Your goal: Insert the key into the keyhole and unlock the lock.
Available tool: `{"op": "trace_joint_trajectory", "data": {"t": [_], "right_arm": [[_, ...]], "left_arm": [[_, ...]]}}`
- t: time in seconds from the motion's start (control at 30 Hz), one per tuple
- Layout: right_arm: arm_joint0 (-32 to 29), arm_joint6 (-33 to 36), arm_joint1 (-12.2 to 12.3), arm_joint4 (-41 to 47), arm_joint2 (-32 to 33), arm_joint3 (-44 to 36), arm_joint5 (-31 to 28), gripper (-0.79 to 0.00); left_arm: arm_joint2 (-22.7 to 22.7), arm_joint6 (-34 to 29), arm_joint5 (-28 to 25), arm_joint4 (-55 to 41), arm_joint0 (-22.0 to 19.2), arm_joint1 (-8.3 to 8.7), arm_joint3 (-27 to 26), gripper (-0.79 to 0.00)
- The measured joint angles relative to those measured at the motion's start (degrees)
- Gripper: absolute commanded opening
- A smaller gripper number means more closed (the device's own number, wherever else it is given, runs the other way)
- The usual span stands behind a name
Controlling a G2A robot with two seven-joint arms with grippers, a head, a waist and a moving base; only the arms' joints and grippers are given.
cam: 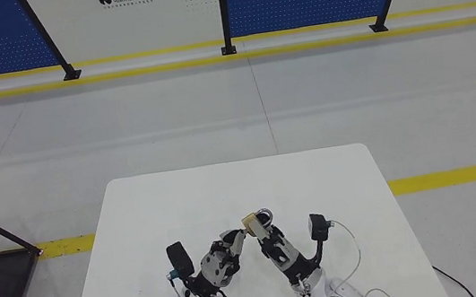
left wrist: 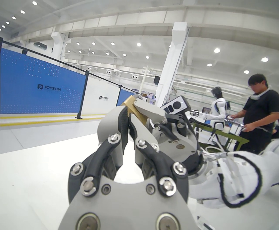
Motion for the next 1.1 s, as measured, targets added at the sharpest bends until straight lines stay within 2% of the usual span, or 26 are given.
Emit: {"op": "trace_joint_trajectory", "data": {"t": [0.27,0.4,0.6,1.1], "right_arm": [[-0.16,0.39,-0.02,-0.03,0.16,-0.18,0.19,-0.785],[-0.21,0.51,-0.03,-0.15,0.22,-0.22,0.22,-0.785],[-0.33,0.44,-0.08,-0.19,0.27,-0.32,0.55,-0.785],[-0.44,0.62,-0.16,-0.31,0.38,-0.35,0.48,-0.785]], "left_arm": [[0.99,7.72,9.11,7.64,-1.26,0.15,1.4,-0.785],[1.55,11.17,15.45,12.15,-1.99,0.22,2.29,-0.785],[1.89,13.69,21.5,15.97,-2.86,0.41,3.09,-0.785],[0.65,16.01,30.34,24.35,-3.06,1.66,3.1,-0.785]]}}
